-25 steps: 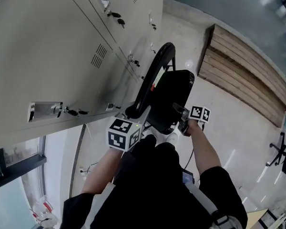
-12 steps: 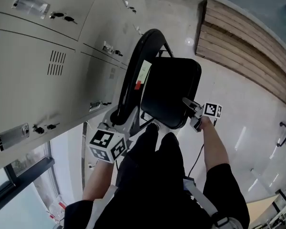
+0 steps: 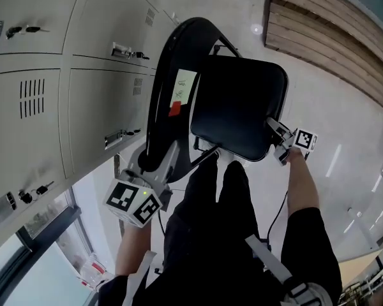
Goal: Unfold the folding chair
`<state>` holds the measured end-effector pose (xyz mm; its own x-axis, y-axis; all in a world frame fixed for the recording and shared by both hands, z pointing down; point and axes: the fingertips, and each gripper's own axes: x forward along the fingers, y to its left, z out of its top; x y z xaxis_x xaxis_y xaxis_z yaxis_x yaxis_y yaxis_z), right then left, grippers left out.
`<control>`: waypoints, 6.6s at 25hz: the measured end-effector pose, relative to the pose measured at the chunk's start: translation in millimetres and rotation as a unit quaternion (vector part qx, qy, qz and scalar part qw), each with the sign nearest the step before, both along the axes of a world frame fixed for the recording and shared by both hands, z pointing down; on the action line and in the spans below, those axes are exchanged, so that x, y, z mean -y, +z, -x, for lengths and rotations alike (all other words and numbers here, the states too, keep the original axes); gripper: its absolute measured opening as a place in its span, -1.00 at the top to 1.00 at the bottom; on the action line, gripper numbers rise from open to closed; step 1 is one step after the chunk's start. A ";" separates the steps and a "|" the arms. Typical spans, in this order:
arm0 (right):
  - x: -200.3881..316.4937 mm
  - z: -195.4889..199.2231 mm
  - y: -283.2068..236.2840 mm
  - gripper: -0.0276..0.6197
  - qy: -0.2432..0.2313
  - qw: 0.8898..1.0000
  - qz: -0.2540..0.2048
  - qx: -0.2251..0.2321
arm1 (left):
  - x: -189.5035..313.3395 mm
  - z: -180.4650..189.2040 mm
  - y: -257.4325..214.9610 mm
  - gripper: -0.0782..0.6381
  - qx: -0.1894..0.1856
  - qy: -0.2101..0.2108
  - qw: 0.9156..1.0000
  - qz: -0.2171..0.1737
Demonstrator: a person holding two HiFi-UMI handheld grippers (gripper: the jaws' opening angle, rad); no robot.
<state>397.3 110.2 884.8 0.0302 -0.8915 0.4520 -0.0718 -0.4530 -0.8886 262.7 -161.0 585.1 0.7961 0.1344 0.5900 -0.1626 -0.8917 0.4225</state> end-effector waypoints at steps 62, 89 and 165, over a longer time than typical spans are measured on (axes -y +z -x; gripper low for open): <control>-71.4 29.0 138.3 0.55 -0.178 0.849 0.470 -0.165 | 25.9 1.8 111.8 0.53 0.075 0.018 0.996 -0.044; -55.9 22.2 10.7 0.73 -0.184 0.847 0.430 -0.252 | 50.9 6.8 134.3 0.19 0.141 -0.002 0.982 -0.127; -133.5 183.3 -441.7 0.90 0.088 0.826 0.138 -0.539 | -165.6 111.7 -151.0 0.77 -0.250 0.059 0.959 -0.120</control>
<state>214.0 243.7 443.1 0.6659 -0.6979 0.2636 -0.6659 -0.7154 -0.2116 151.0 4.6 434.2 0.9750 0.1496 0.1642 0.1152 -0.9726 0.2021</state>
